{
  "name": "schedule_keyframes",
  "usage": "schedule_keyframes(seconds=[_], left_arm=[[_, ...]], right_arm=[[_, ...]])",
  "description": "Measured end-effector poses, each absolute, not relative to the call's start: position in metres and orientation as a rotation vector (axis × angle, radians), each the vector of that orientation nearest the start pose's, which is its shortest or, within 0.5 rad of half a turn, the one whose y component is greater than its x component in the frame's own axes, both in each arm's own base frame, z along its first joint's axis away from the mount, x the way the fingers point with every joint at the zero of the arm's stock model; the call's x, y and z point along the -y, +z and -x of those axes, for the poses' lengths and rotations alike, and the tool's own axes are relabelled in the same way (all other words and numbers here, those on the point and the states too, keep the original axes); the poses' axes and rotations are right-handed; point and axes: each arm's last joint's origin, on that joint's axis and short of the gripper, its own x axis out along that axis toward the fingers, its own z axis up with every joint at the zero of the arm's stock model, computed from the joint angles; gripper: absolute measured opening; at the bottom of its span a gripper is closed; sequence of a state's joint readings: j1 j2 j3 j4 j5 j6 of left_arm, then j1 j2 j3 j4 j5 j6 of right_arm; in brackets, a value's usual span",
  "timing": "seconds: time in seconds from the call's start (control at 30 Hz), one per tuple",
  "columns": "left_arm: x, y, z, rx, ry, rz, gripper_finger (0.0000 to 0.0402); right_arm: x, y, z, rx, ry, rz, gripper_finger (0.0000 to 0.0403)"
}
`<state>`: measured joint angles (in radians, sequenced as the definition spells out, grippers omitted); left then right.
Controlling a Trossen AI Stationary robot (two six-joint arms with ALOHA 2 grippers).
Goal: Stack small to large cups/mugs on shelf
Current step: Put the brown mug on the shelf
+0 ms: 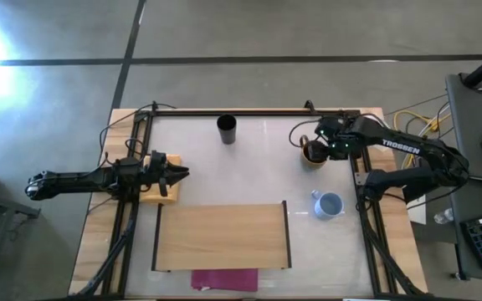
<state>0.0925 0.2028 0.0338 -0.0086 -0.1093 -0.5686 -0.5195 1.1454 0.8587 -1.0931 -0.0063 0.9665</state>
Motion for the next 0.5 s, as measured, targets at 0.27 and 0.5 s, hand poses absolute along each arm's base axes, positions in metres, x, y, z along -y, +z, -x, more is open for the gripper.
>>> schedule_keyframes(seconds=[0.27,0.5], left_arm=[[-0.013,0.157,-0.107,-0.116,0.246,0.564,0.0093],[-0.013,0.158,-0.107,-0.116,0.246,0.564,0.0093]], right_arm=[[0.084,0.224,-0.163,-1.003,-1.090,-1.174,0.0180],[0.083,0.216,-0.160,-1.034,-1.104,-1.143,0.0120]])
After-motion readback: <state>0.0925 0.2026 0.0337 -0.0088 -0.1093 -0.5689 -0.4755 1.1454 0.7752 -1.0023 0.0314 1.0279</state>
